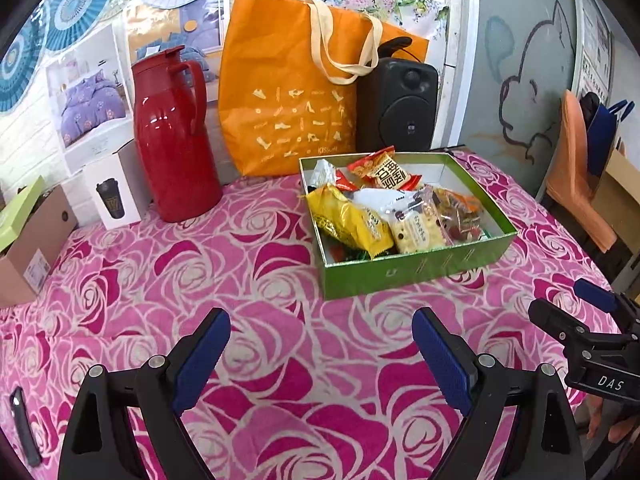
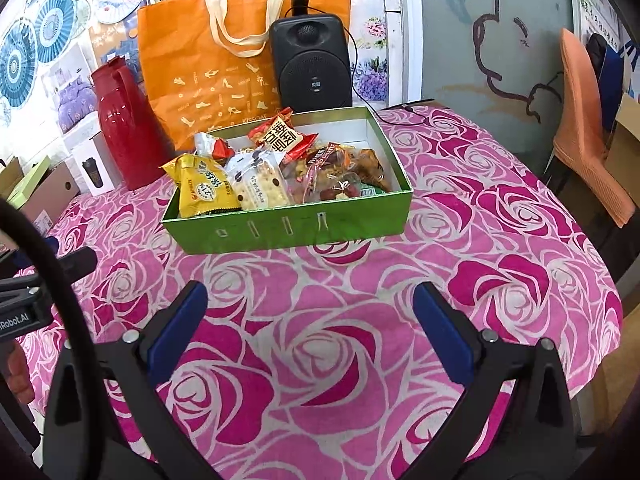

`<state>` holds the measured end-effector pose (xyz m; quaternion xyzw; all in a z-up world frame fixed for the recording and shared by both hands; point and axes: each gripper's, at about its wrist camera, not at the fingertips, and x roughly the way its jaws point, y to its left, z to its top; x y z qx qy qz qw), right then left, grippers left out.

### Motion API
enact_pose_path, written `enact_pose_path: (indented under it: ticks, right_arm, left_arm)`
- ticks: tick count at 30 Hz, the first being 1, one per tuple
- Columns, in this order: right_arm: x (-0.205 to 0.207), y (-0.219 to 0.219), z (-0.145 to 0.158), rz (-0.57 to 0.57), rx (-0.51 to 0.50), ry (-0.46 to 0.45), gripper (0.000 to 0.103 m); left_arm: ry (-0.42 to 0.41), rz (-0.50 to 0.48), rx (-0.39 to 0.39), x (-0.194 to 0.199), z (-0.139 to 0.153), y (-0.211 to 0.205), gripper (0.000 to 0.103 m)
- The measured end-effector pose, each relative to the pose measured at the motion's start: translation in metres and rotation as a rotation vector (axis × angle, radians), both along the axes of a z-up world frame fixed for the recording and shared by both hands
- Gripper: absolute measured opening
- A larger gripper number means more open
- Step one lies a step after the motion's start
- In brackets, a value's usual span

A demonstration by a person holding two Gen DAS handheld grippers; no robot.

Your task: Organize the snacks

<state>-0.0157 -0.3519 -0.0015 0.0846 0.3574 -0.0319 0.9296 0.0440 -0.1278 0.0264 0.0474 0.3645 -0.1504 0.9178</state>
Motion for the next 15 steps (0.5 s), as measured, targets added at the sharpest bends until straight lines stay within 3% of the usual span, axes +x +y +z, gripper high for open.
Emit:
enact_pose_path:
  ticks: [15]
  right_arm:
    - [-0.0039,0.0036,0.0000,-0.013,-0.007,0.011,0.103]
  left_arm:
    - [0.006,-0.001,-0.011,-0.0089,-0.0038,0.0065,0.094]
